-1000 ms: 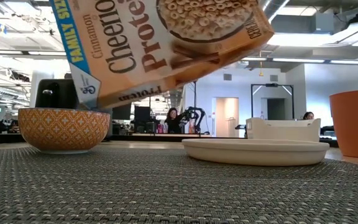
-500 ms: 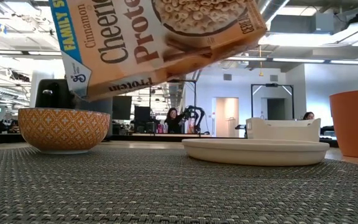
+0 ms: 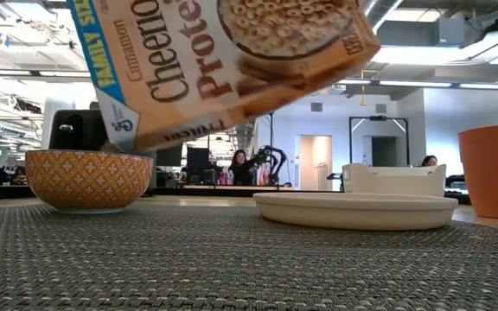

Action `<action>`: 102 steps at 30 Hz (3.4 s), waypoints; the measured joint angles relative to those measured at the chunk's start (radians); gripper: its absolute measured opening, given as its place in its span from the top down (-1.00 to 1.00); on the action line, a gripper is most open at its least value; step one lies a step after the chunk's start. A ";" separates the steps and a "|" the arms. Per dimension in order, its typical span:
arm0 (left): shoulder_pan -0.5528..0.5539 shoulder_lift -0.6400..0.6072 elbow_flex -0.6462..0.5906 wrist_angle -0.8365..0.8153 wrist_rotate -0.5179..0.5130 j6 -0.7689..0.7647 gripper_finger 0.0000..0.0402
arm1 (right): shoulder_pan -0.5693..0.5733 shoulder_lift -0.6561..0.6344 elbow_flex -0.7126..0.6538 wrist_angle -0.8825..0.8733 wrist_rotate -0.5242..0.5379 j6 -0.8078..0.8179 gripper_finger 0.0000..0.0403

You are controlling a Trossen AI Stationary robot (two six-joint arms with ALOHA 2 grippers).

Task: Arrange a breakfast setting
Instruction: Pour the cereal into the blue bowl

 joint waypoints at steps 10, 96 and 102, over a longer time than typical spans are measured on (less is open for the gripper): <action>0.000 0.000 0.000 0.000 0.000 0.004 0.05 | -0.001 -0.001 0.001 0.025 0.000 0.000 0.10; 0.000 0.083 0.000 0.035 -0.001 -0.003 0.05 | 0.032 -0.376 -0.776 0.788 0.005 0.113 0.10; 0.000 0.101 0.000 0.036 0.020 -0.001 0.05 | 0.033 -0.442 -0.783 0.772 0.005 0.114 0.10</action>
